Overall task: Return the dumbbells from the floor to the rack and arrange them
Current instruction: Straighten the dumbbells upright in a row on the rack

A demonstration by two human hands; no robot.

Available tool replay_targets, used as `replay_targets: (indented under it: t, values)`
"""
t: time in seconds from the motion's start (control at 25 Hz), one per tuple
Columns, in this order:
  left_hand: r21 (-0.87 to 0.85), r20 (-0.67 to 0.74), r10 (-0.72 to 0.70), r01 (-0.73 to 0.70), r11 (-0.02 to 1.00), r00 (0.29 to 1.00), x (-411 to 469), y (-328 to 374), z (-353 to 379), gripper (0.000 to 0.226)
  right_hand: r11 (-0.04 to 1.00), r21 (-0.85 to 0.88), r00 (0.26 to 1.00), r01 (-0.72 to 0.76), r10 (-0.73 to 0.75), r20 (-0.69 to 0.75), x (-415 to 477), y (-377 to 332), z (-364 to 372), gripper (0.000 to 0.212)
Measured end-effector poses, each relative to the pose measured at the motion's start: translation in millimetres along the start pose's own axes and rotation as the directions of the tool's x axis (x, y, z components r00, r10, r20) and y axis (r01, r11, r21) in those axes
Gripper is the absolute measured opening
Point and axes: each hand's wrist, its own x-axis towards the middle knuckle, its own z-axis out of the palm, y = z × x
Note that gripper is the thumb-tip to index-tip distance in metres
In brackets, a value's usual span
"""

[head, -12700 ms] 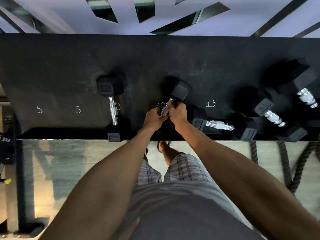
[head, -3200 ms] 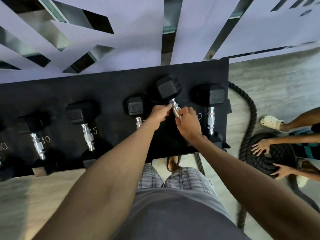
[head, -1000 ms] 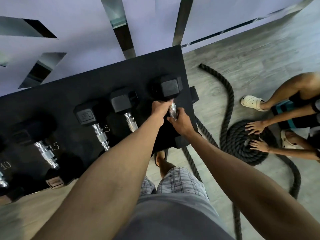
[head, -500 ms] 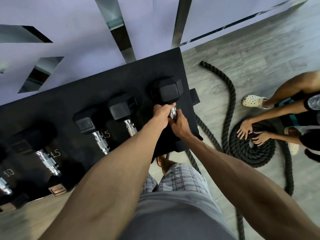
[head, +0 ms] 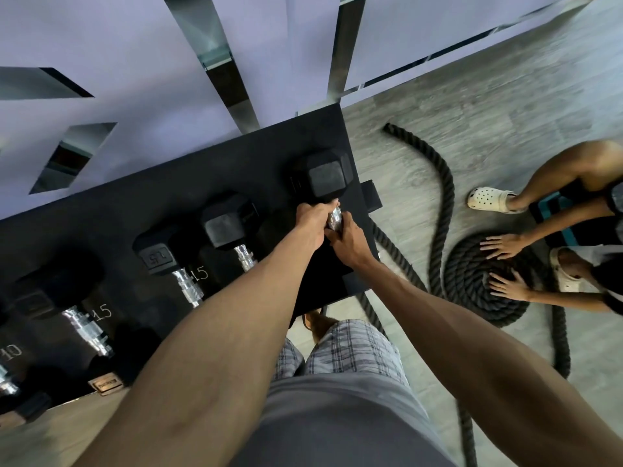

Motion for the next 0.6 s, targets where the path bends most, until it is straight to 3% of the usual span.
replay_targets:
  t: [0.2,0.36,0.48,0.6]
  values:
    - [0.028,-0.025,-0.029,0.030,0.999,0.999,1,-22,1,0.037,0.998,-0.032,0.998,-0.060,0.061,0.016,-10,17,0,0.030]
    - [0.105,0.020,-0.015,0.013,0.994,1.000,-2,-19,-3,0.022,0.993,-0.109,0.998,-0.052,0.056,0.029,-9,15,-4,0.035]
    - [0.371,0.031,0.054,-0.062,0.927,0.998,-8,-9,-20,0.029,0.983,-0.181,0.992,0.008,-0.031,-0.125,-18,14,-4,0.035]
    - [0.657,0.021,0.211,-0.173,0.734,0.977,-15,0,-46,0.021,0.978,-0.207,0.955,0.036,-0.095,-0.282,-37,6,-3,0.023]
